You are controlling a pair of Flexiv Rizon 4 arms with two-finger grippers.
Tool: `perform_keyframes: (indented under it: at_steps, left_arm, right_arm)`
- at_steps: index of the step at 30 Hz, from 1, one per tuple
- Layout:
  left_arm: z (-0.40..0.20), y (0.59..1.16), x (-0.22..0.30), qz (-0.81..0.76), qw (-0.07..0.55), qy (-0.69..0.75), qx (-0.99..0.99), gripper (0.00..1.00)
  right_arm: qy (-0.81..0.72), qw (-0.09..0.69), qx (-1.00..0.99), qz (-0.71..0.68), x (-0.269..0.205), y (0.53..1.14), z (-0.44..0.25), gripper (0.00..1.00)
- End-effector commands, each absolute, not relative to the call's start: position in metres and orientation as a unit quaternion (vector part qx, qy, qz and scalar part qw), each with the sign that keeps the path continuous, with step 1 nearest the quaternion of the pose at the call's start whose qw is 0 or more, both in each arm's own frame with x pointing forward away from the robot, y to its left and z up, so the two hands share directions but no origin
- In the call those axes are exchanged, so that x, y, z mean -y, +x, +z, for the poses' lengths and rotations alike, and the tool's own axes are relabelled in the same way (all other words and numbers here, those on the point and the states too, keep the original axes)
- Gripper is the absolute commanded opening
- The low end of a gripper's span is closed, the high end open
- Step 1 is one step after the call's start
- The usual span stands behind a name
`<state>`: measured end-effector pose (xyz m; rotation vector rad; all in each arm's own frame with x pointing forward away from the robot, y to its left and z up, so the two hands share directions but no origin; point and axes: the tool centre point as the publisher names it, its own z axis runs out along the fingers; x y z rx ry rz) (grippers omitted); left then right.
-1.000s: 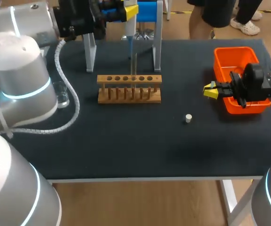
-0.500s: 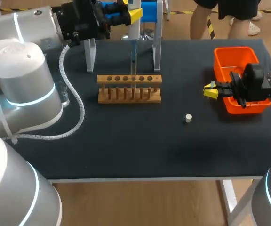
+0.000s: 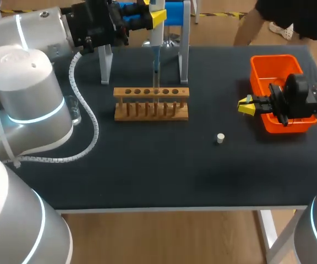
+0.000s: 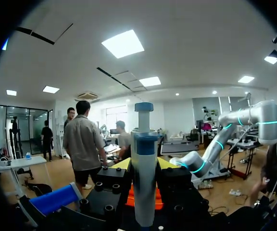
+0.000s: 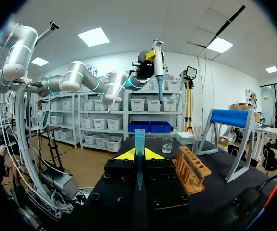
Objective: Invert the test tube, pick up the pipette, mount the tip to pipette, aspirate from beaker and dispense into the tube, eject the tip, return the pipette, and cap with the stopper.
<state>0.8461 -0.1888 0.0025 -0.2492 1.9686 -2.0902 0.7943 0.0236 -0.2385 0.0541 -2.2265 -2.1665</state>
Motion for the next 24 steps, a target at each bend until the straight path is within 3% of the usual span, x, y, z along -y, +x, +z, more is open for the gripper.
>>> perform_keyframes:
  at_steps: [1, 24]
  left_arm:
    - [0.0030, 0.8470, 0.1887, -0.720, 0.128, -0.085, -0.677, 0.00]
    - [0.0054, 0.8487, 0.1939, -0.720, 0.109, -0.054, -0.683, 0.00]
  right_arm:
    - [0.016, 0.016, 0.717, -0.696, -0.0237, 0.7931, -0.2378, 0.00]
    - [0.016, 0.016, 0.717, -0.696, -0.0237, 0.7931, -0.2378, 0.00]
